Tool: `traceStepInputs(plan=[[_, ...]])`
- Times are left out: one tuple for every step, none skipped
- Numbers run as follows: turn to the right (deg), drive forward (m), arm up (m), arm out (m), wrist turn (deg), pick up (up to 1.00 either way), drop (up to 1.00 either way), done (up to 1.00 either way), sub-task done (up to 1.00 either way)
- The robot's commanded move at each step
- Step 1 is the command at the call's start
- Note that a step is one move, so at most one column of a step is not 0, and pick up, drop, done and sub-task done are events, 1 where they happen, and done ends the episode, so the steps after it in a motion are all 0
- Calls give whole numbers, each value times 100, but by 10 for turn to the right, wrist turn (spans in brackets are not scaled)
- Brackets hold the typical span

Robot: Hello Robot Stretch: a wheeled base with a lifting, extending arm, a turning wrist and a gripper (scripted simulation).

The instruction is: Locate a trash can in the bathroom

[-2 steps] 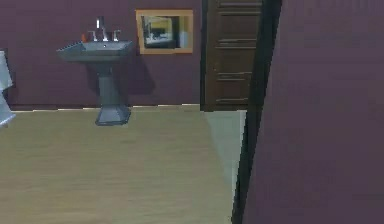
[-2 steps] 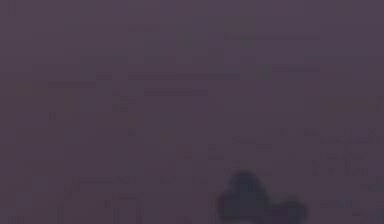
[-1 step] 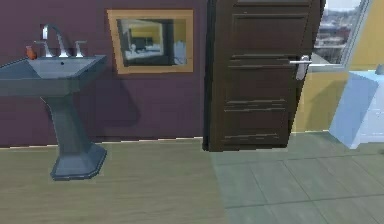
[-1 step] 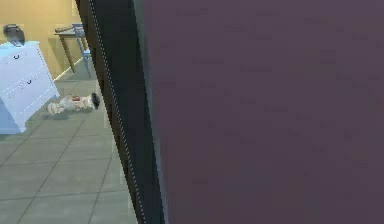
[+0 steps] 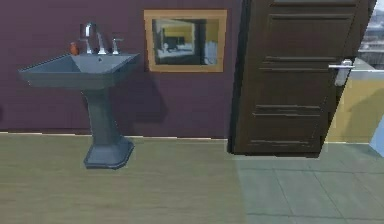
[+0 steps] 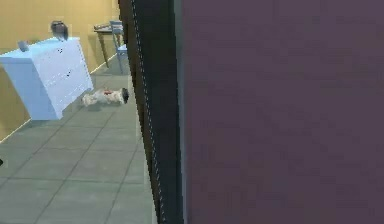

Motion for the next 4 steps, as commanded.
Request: traceStepInputs(plan=[[0, 15, 0, 0, 0, 0, 0, 0, 0], [450, 0, 0, 0, 0, 0, 0, 0, 0], [270, 0, 0, 0, 0, 0, 0, 0, 0], [0, 95, 0, 0, 0, 0, 0, 0, 0]])
